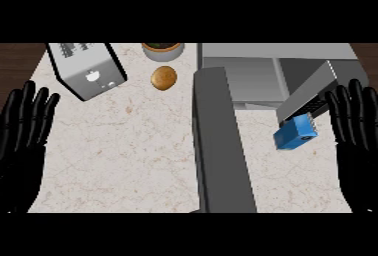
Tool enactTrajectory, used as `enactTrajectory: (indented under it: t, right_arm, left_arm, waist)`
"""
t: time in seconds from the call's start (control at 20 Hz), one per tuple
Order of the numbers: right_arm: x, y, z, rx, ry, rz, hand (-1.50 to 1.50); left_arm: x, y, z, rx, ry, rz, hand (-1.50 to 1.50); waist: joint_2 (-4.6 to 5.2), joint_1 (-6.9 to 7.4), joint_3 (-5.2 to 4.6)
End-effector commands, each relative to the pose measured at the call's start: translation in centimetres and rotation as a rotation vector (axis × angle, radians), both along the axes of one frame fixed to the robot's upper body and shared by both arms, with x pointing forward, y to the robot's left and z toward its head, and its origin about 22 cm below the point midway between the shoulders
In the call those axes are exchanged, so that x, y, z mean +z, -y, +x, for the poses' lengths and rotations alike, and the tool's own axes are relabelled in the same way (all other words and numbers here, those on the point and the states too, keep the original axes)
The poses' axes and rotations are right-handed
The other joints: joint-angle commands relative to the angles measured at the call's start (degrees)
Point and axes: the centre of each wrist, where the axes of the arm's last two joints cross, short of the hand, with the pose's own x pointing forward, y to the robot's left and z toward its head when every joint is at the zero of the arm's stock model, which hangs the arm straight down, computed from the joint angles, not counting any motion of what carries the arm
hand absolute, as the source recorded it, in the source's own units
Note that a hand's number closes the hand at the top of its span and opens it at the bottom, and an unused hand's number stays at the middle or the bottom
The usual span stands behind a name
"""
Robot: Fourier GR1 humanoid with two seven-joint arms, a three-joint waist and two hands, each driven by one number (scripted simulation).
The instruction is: Pick up the milk, place it into the microwave and close the microwave
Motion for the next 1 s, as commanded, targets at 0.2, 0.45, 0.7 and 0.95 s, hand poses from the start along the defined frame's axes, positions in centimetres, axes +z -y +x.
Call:
enactTrajectory:
  t: [0.2, 0.45, 0.7, 0.95]
  right_arm:
    - [3.3, 6.4, 1.1, 0.222, -0.031, -0.042, -1.5]
    - [3.4, 10.0, 1.5, 0.361, -0.074, -0.019, -1.5]
    - [2.8, 13.4, -1.5, 0.371, -0.094, -0.045, -1.5]
    - [2.8, 13.6, -2.6, 0.333, -0.105, -0.063, -1.5]
  left_arm:
    - [-0.9, 3.1, 0.3, 0.071, 0.037, -0.04, -1.5]
    - [-3.1, 4.2, -2.9, 0.147, -0.108, -0.243, -1.5]
    - [-2.6, 5.3, -6.2, 0.149, -0.092, -0.244, -1.5]
    - [-3.4, 4.2, -9.6, 0.157, -0.096, -0.244, -1.5]
  waist:
    - [-1.47, 0.02, 1.93]
    - [-1.61, 0.56, 1.89]
    - [-1.62, 0.22, 1.89]
    - [-1.63, 0.4, 1.87]
